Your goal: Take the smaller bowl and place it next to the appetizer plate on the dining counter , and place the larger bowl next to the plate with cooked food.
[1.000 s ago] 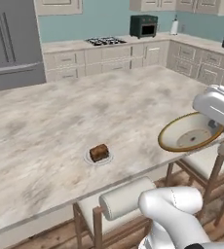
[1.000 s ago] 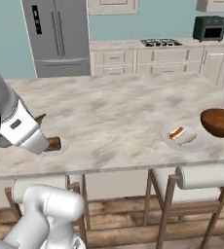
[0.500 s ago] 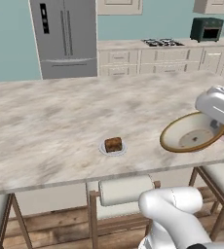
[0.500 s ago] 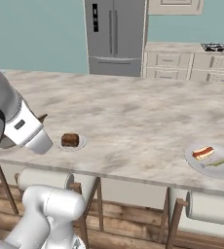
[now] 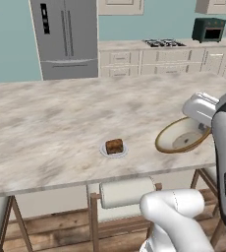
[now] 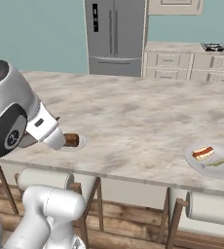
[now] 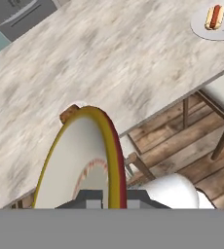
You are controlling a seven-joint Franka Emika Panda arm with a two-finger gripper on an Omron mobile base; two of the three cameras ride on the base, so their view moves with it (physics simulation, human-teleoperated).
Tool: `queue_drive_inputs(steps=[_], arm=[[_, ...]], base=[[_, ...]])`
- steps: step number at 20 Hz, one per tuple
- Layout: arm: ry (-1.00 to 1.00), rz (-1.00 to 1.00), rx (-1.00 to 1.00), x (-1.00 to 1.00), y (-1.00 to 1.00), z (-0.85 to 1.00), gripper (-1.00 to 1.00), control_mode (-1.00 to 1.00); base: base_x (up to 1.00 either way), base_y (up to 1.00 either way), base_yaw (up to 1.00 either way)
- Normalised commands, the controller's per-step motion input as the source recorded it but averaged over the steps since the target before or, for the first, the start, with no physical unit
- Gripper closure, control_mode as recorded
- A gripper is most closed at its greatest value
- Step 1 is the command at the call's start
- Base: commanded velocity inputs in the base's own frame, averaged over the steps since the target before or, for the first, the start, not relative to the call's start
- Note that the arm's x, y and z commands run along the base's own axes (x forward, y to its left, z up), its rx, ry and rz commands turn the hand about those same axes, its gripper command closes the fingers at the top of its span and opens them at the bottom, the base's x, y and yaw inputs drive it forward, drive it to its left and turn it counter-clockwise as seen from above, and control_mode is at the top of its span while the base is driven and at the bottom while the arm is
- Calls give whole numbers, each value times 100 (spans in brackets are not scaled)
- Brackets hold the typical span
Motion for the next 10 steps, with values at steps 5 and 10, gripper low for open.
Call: queue_drive_inputs(steps=[5, 10], arm=[[-3, -2, -1, 42, -25, -48, 100, -100], [0, 0, 3, 55, -42, -27, 100, -100]], base=[[0, 0, 0], [0, 0, 0]])
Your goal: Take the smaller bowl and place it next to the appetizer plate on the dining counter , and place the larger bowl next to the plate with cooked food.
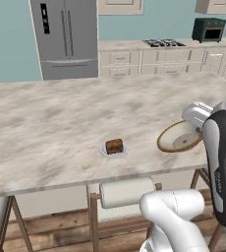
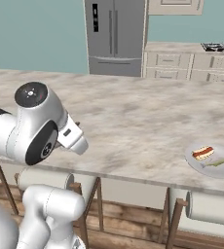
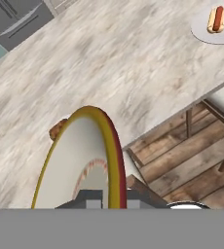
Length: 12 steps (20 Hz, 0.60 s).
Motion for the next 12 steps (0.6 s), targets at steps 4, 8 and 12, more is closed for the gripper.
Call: queue_drive_inputs(steps=[4, 8, 12], arm=[[0, 0, 0, 49, -18, -30, 100, -100], [0, 0, 0, 53, 0, -35, 100, -100], [0, 0, 0, 47, 0, -35, 100, -100]], base=[[0, 0, 0], [0, 0, 0], [0, 0, 0]])
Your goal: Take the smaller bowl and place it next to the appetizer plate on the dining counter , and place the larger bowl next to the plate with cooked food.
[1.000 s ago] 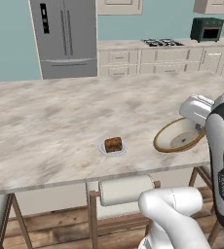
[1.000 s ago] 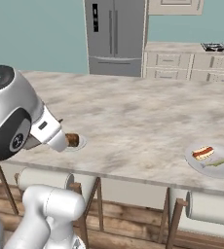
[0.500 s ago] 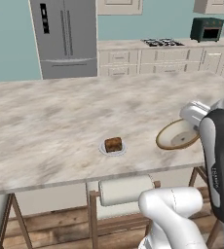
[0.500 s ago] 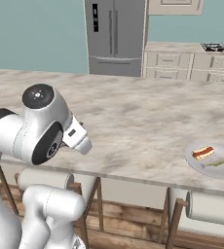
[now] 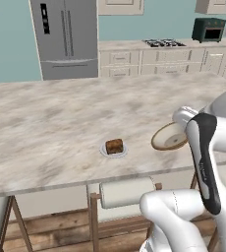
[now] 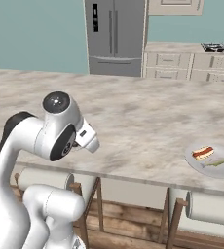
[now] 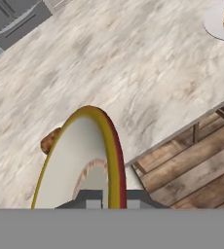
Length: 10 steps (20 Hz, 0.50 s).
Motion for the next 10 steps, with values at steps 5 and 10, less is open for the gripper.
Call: queue_drive_inputs(steps=[5, 10], arm=[[0, 0, 0, 43, 0, -39, 100, -100], [0, 0, 0, 44, -1, -38, 100, -100]], base=[[0, 0, 0], [0, 0, 0]])
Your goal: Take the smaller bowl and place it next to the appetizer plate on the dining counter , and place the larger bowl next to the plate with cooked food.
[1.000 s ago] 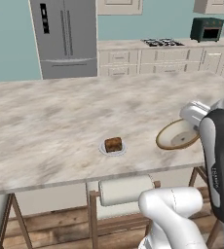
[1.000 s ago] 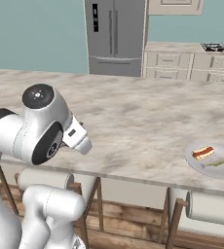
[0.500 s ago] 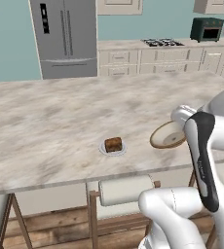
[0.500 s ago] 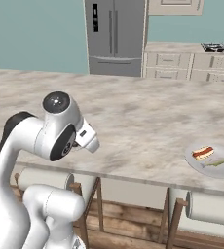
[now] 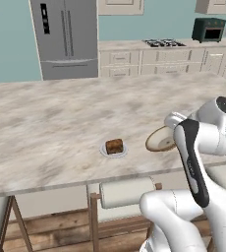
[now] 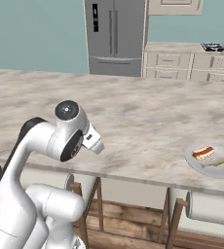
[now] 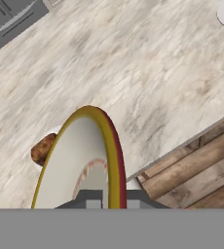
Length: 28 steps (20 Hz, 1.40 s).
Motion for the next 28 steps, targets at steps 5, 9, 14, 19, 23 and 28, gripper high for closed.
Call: queue_drive_inputs(steps=[5, 9, 14, 19, 23, 28], arm=[[0, 0, 0, 47, -1, -41, 100, -100], [0, 0, 0, 47, -6, -39, 100, -100], [0, 0, 0, 46, -7, -36, 100, -100], [0, 0, 0, 44, -5, -35, 100, -100], [0, 0, 0, 46, -1, -36, 100, -100], [0, 0, 0, 45, -1, -34, 100, -100]], base=[[0, 0, 0], [0, 0, 0], [0, 0, 0], [0, 0, 0], [0, 0, 0], [0, 0, 0]])
